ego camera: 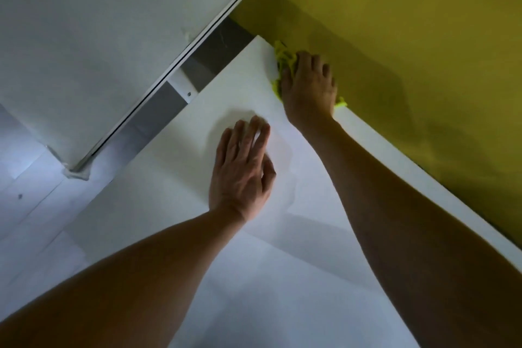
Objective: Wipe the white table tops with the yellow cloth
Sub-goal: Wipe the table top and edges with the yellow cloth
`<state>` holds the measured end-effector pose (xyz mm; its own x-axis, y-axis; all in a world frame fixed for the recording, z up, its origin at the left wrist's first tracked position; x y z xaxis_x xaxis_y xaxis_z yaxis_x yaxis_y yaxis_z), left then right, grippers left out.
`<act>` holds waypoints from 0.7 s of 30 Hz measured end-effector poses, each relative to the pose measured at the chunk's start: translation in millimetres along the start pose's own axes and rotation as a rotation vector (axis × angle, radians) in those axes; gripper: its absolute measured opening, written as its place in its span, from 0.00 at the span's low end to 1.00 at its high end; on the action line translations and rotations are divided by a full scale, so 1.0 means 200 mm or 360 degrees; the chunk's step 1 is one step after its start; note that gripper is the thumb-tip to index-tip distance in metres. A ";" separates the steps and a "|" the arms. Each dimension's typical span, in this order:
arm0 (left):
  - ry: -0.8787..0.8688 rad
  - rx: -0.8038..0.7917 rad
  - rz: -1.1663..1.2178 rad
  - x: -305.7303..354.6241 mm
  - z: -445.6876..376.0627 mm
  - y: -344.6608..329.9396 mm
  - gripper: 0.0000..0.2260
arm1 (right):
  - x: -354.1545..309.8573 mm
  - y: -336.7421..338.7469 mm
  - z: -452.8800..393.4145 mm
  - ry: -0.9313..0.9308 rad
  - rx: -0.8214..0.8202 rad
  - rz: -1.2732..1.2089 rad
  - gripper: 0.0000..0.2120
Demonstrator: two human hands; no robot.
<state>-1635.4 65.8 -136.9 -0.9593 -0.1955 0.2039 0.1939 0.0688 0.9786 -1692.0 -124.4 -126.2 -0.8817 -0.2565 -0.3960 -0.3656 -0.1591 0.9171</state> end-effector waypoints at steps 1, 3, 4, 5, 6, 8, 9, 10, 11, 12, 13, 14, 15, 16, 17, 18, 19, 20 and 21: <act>-0.0004 0.0011 -0.0004 0.01 0.00 0.01 0.29 | 0.09 0.04 0.07 -0.0046 0.0000 0.0023 0.23; -0.0013 -0.0008 -0.0019 0.01 0.00 0.01 0.30 | 0.28 0.11 0.21 -0.0151 0.0005 0.0105 0.23; -0.0011 -0.0024 -0.0010 0.01 0.00 0.01 0.30 | 0.37 0.14 0.27 -0.0193 0.0022 0.0139 0.22; -0.0005 -0.0026 -0.0007 0.02 0.00 0.02 0.30 | 0.43 0.16 0.32 -0.0211 0.0053 0.0159 0.22; -0.0001 -0.0017 -0.0012 0.02 0.00 0.02 0.30 | 0.47 0.18 0.36 -0.0214 0.0087 0.0175 0.22; 0.0010 0.0015 -0.0008 0.02 0.00 0.02 0.30 | 0.50 0.19 0.38 -0.0232 0.0146 0.0203 0.23; 0.0009 0.0031 -0.0006 0.01 0.00 0.02 0.30 | 0.49 0.19 0.38 -0.0255 0.0160 0.0206 0.24; -0.0007 0.0042 -0.0010 0.01 0.00 0.01 0.30 | 0.47 0.18 0.36 -0.0284 0.0159 0.0206 0.24; -0.0020 0.0046 -0.0021 0.02 -0.01 0.00 0.30 | 0.43 0.17 0.33 -0.0305 0.0140 0.0209 0.24; -0.0020 0.0042 -0.0027 0.02 -0.01 0.00 0.30 | 0.38 0.15 0.29 -0.0305 0.0112 0.0218 0.23; -0.0014 0.0037 -0.0024 0.02 -0.01 -0.01 0.29 | 0.31 0.13 0.24 -0.0288 0.0085 0.0221 0.23; -0.0009 0.0040 -0.0017 0.02 -0.01 -0.01 0.29 | 0.24 0.10 0.18 -0.0264 0.0062 0.0207 0.22; -0.0010 0.0052 -0.0010 0.02 -0.01 -0.01 0.29 | 0.15 0.07 0.12 -0.0227 0.0049 0.0179 0.22; -0.0014 0.0060 -0.0004 0.02 -0.01 -0.01 0.29 | 0.07 0.04 0.06 -0.0185 0.0035 0.0151 0.21; -0.0014 0.0058 0.0002 0.02 -0.01 -0.01 0.29 | -0.01 0.01 0.01 -0.0152 0.0027 0.0131 0.21; -0.0014 0.0057 0.0000 0.02 -0.01 -0.01 0.29 | -0.07 -0.01 -0.03 -0.0134 0.0024 0.0121 0.20; -0.0016 0.0062 -0.0006 0.01 -0.01 -0.01 0.29 | -0.12 -0.03 -0.07 -0.0127 0.0030 0.0119 0.20; -0.0021 0.0068 -0.0013 0.01 -0.01 0.00 0.29 | -0.14 -0.04 -0.08 -0.0121 0.0040 0.0124 0.20; -0.0029 0.0066 -0.0018 0.01 -0.01 -0.01 0.29 | -0.14 -0.04 -0.09 -0.0113 0.0041 0.0127 0.20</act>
<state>-1637.3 63.6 -137.5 -0.9650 -0.1787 0.1919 0.1747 0.1074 0.9787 -1658.9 -132.4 -122.9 -0.9269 -0.1990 -0.3183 -0.3002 -0.1164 0.9468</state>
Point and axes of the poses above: each hand's wrist, its own z-axis away from the middle knuckle, its own y-axis out of the back of the hand, x = y × z, the point moved 6 cm from there along -z, towards the middle knuckle, and after that the axes turned 3 degrees about -y, right-handed, at the moved point
